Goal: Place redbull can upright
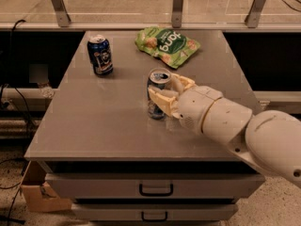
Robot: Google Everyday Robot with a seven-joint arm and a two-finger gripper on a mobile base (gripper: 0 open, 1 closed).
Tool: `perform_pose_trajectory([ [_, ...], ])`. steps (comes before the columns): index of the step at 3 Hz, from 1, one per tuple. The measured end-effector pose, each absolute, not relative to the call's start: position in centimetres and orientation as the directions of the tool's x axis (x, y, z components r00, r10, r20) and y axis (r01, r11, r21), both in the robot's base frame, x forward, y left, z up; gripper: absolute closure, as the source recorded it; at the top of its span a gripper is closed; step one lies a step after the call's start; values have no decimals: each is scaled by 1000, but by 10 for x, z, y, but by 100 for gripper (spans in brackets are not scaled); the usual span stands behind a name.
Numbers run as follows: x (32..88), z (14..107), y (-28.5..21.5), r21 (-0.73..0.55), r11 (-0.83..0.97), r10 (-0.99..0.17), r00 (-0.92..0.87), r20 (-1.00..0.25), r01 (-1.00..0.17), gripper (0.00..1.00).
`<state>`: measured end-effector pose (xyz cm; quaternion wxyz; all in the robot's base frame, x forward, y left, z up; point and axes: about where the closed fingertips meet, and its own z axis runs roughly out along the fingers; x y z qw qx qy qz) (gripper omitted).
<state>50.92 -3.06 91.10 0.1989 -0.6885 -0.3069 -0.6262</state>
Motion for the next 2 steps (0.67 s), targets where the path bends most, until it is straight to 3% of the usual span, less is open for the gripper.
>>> perform_pose_trajectory([
  [2, 509, 912, -27, 62, -737, 138, 60, 989, 673, 13],
])
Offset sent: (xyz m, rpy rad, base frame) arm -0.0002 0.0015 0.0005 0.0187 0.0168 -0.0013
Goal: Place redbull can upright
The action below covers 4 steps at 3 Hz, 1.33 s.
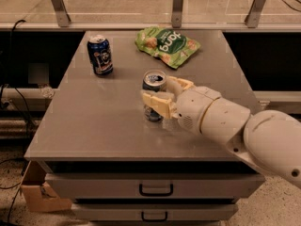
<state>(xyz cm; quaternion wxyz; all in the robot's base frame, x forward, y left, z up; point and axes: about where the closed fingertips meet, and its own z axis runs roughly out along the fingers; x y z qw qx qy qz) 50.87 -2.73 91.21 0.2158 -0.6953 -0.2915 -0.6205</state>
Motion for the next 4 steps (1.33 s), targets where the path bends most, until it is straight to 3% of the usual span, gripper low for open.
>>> perform_pose_trajectory([
  [1, 508, 913, -25, 41, -738, 122, 74, 990, 674, 0],
  [4, 514, 911, -51, -3, -713, 93, 99, 991, 701, 0],
])
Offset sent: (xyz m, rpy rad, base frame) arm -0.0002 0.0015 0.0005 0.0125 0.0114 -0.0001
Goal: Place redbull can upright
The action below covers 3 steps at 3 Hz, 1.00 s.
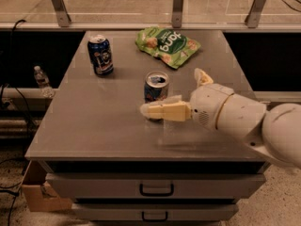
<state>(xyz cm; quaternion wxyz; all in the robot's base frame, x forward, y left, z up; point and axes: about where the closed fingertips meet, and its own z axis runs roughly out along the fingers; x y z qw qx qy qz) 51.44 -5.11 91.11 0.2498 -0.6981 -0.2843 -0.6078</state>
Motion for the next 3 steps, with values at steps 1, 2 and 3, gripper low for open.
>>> perform_pose_trajectory([
  [1, 511, 911, -81, 23, -721, 133, 106, 985, 693, 0],
  [2, 508, 915, -115, 57, -745, 165, 101, 981, 665, 0],
  [3, 508, 915, -114, 42, -745, 154, 111, 982, 666, 0],
])
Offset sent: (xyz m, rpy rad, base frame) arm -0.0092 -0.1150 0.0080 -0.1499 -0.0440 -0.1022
